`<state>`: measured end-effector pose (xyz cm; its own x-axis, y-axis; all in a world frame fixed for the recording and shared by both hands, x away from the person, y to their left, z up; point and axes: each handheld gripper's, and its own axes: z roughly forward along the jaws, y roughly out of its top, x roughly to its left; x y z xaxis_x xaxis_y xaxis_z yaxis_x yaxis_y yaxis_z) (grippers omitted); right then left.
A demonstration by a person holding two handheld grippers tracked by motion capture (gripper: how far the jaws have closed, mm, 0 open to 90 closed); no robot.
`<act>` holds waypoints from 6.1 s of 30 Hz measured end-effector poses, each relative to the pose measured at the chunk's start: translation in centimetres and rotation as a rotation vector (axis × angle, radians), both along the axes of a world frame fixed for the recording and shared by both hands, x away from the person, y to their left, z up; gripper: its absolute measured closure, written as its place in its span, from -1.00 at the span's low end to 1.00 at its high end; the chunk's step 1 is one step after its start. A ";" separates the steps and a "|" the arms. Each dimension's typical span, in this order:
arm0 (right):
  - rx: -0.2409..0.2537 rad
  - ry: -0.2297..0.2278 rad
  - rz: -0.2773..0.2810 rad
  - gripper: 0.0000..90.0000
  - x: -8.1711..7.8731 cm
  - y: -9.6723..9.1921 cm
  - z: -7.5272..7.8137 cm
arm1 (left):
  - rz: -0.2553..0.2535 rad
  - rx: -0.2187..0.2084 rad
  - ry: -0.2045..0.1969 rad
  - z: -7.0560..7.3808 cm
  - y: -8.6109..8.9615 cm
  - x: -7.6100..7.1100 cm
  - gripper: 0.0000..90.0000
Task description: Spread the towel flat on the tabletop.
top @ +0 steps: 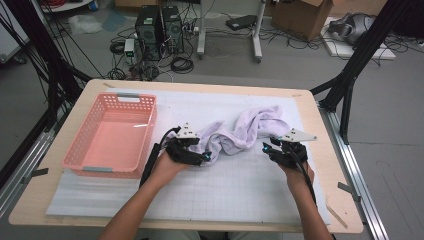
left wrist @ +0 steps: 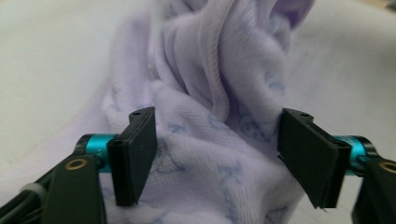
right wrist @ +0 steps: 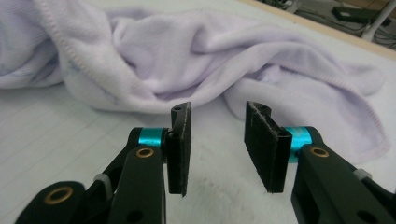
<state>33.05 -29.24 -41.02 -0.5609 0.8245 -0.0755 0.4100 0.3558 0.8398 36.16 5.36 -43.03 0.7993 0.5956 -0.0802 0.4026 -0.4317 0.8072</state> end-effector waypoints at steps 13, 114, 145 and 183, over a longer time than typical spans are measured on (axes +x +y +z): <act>0.025 0.033 -0.001 0.34 -1.6 -1.7 -1.3 | -0.028 0.058 -0.047 -0.5 -1.4 -0.5 0.57; 0.137 0.276 0.054 0.41 2.2 1.5 -1.3 | -0.116 -0.089 -0.030 -1.5 0.5 -5.4 0.85; 0.094 0.088 0.201 0.16 13.1 16.3 5.4 | -0.062 -0.187 0.031 -1.3 3.8 -7.1 0.04; 0.003 0.177 0.220 0.77 2.9 11.3 -3.9 | 0.162 -0.150 -0.065 0.5 3.6 -1.3 0.86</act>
